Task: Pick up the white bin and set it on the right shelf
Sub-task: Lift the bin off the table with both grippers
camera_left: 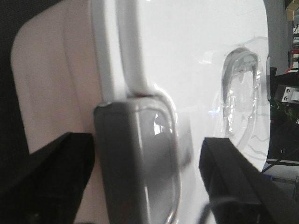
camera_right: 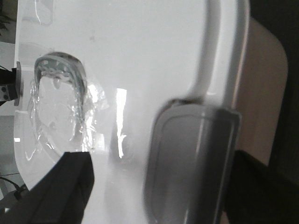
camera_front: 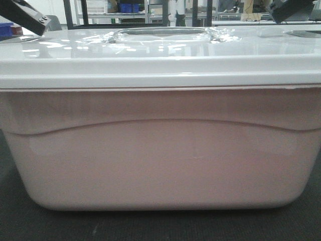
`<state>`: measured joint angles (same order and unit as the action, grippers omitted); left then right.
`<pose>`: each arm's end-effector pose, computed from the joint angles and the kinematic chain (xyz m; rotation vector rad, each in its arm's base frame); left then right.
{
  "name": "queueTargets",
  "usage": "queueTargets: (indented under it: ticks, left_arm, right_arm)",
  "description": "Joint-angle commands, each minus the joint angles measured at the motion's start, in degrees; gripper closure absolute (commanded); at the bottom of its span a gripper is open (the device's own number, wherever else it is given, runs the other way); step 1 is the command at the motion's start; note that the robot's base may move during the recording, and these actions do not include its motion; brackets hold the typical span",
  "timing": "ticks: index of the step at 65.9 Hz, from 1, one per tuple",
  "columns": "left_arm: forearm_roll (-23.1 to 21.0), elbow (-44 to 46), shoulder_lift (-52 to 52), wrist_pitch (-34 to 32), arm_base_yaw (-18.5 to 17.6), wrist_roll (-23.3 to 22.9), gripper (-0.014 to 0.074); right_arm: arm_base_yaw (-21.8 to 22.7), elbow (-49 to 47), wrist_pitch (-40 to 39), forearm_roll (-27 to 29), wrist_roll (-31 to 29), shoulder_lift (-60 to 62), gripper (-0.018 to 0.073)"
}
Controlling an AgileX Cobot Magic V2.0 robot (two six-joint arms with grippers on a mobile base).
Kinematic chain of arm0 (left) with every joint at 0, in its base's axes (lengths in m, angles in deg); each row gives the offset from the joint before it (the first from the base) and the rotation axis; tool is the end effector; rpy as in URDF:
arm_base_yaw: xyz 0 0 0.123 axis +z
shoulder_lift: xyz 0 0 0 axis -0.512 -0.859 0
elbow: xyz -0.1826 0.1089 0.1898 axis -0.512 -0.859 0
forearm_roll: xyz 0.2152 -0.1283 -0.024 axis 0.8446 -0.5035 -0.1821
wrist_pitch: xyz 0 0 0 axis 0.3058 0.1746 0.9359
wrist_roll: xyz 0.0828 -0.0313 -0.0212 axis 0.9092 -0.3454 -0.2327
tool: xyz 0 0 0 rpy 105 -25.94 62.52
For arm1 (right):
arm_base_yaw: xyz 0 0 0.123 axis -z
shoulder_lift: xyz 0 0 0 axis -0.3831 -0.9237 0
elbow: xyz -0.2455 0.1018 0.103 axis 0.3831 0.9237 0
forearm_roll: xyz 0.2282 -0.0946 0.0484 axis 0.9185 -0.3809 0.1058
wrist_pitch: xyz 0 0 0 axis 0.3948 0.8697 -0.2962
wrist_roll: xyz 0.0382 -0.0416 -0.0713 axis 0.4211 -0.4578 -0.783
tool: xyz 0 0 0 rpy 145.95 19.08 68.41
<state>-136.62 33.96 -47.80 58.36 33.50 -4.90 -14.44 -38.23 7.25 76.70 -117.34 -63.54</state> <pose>0.2537 -0.0646 0.2778 0.1603 2.4974 -1.3477 0.2426 0.0392 0.2933 -0.0034 2.5173 1.2311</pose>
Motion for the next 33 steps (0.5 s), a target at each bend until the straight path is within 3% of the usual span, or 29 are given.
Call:
queueTargets:
  ticks: [1, 33]
  left_arm:
    - [-4.7, 1.2, 1.6, 1.8, -0.4, 0.5, 0.0222]
    - [-4.7, 1.2, 1.6, 1.8, -0.4, 1.0, 0.0222]
  right_arm:
    - [-0.1, -1.3, 6.5, 5.3, -1.4, 1.3, -0.0061]
    - [-0.3, -1.3, 3.5, 5.4, -1.5, -0.8, -0.0061]
